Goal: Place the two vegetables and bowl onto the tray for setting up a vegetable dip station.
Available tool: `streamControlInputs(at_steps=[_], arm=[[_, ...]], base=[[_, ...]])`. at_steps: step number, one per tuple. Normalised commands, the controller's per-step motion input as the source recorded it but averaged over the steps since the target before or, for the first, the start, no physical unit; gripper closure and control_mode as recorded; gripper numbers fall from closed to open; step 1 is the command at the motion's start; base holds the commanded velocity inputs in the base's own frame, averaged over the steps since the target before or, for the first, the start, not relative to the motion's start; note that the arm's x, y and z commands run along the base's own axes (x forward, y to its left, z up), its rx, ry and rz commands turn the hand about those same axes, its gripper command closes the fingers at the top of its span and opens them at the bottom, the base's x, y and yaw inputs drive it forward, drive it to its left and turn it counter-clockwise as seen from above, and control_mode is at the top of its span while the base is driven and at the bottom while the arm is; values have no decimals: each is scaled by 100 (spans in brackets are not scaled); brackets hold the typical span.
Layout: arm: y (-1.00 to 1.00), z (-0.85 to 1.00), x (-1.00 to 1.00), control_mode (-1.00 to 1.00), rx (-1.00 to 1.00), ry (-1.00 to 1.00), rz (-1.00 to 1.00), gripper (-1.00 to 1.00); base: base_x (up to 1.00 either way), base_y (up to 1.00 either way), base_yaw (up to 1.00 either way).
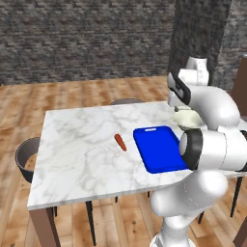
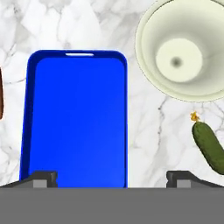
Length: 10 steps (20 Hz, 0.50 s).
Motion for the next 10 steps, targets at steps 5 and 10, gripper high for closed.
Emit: streamControlInputs(at_steps=[5, 10], arm=[[-37, -29, 56, -100, -4, 4, -4, -100], [-28, -31, 57, -100, -4, 0, -1, -100]], base=[[0, 0, 0], [0, 0, 0]])
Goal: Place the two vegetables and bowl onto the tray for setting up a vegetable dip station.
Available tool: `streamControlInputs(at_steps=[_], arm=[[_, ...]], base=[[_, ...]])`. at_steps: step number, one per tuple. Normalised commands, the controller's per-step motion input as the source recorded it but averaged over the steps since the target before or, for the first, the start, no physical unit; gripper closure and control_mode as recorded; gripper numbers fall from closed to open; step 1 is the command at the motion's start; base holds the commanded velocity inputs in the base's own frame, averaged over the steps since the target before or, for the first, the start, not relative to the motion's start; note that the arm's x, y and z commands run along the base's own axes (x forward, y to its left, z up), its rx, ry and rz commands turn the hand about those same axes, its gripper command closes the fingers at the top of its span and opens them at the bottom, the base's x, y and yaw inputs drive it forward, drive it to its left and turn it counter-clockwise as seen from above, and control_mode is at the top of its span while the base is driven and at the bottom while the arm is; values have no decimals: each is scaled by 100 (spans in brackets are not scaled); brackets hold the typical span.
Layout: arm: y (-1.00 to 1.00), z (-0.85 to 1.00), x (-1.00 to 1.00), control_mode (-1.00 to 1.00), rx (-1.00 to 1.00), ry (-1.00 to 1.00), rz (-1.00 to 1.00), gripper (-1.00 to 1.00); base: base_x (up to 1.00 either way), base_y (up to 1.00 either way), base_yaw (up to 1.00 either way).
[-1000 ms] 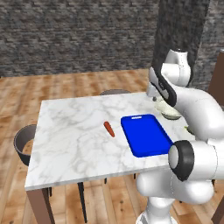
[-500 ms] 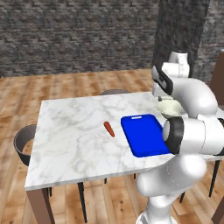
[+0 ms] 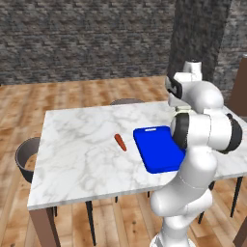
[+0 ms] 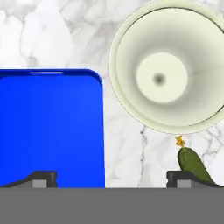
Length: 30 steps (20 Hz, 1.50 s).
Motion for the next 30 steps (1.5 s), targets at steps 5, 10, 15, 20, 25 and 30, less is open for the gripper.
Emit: streamControlInputs(at_steps=[5, 10, 15, 20, 25, 30], arm=[[-21, -25, 57, -100, -3, 0, -1, -100], [-3, -21, 52, -100, 0, 0, -2, -100], [0, -22, 46, -100, -1, 0, -5, -100], [0, -28, 42, -100, -2, 0, -3, -100], [0, -31, 29, -100, -2, 4, -3, -100], [-3, -35, 15, -100, -2, 5, -5, -100]], base=[[0, 0, 0], [0, 0, 0], [0, 0, 0], [0, 0, 0], [0, 0, 0], [0, 0, 0]])
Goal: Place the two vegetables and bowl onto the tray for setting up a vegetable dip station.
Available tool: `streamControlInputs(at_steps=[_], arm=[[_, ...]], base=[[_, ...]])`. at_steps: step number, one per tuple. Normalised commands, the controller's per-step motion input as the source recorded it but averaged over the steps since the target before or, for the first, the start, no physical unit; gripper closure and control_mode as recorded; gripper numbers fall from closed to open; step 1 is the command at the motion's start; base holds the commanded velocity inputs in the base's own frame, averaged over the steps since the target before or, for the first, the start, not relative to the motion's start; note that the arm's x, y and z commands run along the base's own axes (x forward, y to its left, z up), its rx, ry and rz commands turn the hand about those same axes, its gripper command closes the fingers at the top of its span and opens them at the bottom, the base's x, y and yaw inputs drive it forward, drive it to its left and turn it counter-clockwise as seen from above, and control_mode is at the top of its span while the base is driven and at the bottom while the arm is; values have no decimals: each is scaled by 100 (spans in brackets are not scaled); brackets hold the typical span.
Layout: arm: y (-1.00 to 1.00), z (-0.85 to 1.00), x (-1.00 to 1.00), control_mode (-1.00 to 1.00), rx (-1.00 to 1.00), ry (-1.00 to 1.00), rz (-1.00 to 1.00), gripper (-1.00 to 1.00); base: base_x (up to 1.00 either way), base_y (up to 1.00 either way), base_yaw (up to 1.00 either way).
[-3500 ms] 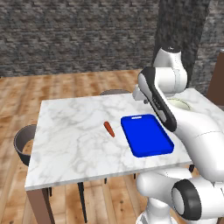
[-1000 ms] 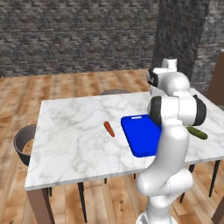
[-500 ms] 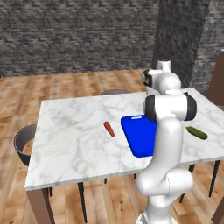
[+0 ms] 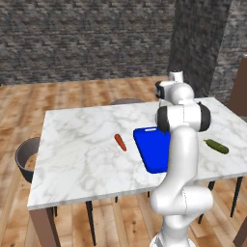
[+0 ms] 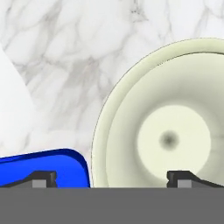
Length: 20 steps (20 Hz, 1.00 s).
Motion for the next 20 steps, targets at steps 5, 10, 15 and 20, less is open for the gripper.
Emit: streamControlInputs(at_steps=[5, 10, 15, 20], arm=[[-2, -28, 11, -100, -2, 1, -4, -100], [-4, -24, 8, -100, 0, 0, -5, -100], [-7, -23, 4, -100, 0, 0, -5, -100], [-10, -23, 1, -100, 0, 0, -5, -100]], base=[[0, 0, 0], [0, 0, 0], [0, 0, 0], [0, 0, 0]])
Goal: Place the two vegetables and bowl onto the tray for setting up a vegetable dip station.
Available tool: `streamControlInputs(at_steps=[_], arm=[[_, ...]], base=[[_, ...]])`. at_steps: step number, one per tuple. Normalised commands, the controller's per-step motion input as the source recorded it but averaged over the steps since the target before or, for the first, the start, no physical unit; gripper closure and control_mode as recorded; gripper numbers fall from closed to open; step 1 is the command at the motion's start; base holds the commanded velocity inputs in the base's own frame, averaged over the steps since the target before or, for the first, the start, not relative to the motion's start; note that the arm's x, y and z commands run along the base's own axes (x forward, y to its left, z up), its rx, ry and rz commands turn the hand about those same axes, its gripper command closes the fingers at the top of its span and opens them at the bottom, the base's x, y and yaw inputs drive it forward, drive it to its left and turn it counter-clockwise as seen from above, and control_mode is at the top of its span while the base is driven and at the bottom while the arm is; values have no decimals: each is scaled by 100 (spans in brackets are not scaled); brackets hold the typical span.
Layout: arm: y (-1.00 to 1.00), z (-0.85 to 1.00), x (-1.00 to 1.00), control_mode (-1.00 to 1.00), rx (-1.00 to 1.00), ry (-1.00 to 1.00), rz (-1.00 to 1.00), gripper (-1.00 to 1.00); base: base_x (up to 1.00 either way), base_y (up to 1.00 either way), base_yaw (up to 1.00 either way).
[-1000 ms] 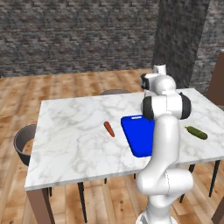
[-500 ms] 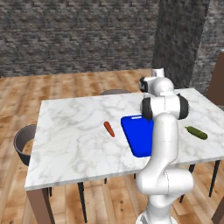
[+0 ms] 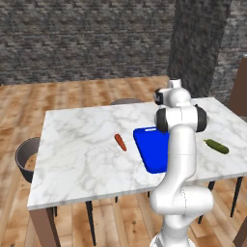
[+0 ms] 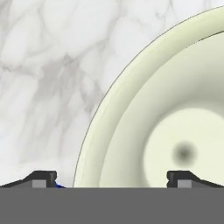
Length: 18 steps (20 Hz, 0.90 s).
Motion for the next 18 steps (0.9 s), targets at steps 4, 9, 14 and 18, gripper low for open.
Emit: streamControlInputs(at_steps=[4, 9, 14, 18], arm=[[-9, -18, 0, -100, 0, 0, -4, -100], [-5, -17, 0, -100, 0, 0, -2, -100], [-1, -9, 5, -100, 0, 0, -1, 100], [0, 0, 5, -100, 0, 0, 0, 100]], base=[[0, 0, 0], [0, 0, 0], [0, 0, 0], [0, 0, 0]])
